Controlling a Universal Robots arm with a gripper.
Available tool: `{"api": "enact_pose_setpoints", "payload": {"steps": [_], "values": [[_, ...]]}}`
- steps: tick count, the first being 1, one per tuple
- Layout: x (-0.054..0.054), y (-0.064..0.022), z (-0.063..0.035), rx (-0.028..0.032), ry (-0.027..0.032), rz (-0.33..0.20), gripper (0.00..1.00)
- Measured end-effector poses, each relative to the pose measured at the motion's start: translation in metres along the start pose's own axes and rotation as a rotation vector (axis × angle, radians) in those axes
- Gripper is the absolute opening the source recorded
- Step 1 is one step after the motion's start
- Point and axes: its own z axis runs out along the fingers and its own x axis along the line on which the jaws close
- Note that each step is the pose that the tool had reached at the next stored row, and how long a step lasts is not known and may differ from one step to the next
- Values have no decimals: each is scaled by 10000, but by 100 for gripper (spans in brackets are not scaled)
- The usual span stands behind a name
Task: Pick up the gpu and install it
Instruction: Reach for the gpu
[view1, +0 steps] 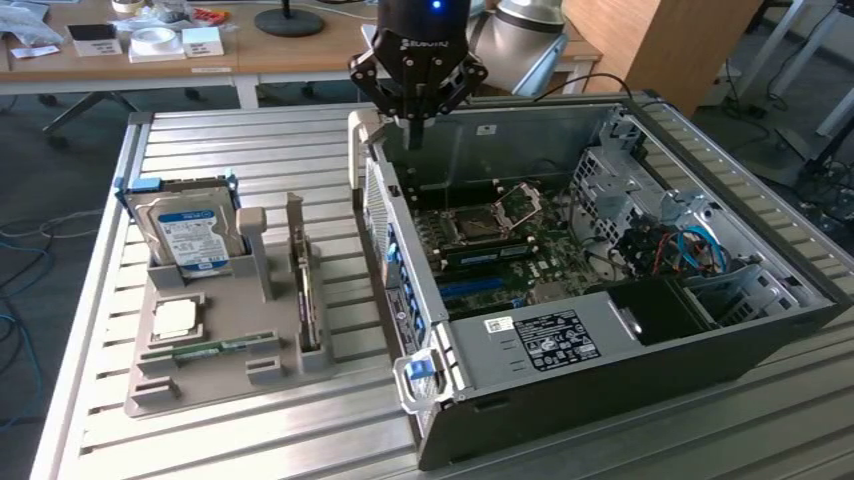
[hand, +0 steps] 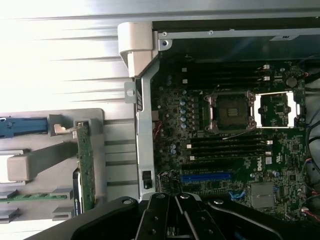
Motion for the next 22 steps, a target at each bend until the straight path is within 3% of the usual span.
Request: {"api": "enact_pose_setpoints", "payload": {"steps": [8, 22], "values": [[59, -4, -2, 0, 0, 0, 11], [67, -5, -2, 0, 0, 0, 11]]}}
